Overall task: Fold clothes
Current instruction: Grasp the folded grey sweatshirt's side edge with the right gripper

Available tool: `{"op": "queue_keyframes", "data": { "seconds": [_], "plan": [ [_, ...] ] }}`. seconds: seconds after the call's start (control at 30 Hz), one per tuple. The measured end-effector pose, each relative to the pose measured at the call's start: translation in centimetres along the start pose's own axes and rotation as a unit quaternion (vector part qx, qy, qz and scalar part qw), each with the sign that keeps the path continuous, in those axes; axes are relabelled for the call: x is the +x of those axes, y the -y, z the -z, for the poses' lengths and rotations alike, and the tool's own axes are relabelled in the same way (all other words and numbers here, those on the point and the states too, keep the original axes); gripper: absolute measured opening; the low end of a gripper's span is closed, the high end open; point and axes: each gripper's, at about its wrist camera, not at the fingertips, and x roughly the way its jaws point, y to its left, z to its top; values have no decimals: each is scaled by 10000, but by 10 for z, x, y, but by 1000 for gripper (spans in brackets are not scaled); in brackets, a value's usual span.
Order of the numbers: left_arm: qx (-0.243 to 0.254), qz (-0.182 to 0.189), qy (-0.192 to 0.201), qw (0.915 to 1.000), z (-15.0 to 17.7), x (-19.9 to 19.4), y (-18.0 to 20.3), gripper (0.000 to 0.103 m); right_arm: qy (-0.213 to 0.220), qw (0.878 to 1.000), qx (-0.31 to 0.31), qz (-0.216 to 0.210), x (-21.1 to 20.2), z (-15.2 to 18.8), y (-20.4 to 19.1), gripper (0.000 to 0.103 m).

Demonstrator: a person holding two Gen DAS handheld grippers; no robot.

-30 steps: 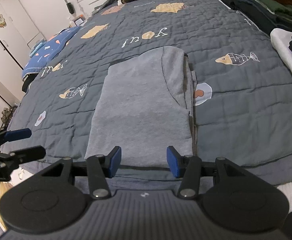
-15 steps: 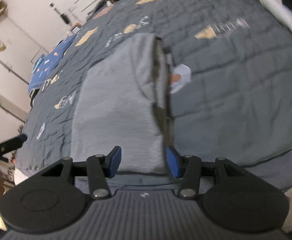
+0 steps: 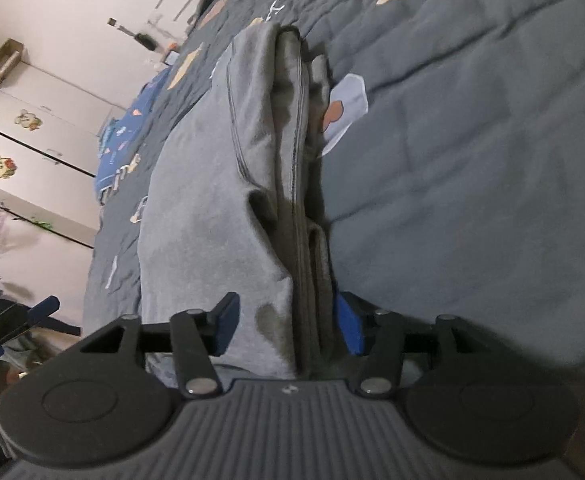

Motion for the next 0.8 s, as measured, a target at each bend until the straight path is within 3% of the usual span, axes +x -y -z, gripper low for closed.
{"op": "queue_keyframes", "data": {
  "seconds": [0.27, 0.43, 0.63, 0.8],
  "plan": [
    [-75, -35, -19, 10000, 3, 4, -2, 97, 43, 9978, 247, -612, -1, 1, 6, 89],
    [-59, -20, -17, 10000, 5, 4, -2, 97, -115, 9947, 191, -1005, 6, 0, -7, 89],
    [-169, -62, -8, 9998, 5, 5, -11, 97, -195, 9927, 398, -1123, 19, -6, 0, 92],
    [-269, -59, -6, 9996, 5, 7, -17, 97, -183, 9852, 392, -1657, 19, -9, -12, 94]
  ]
}}
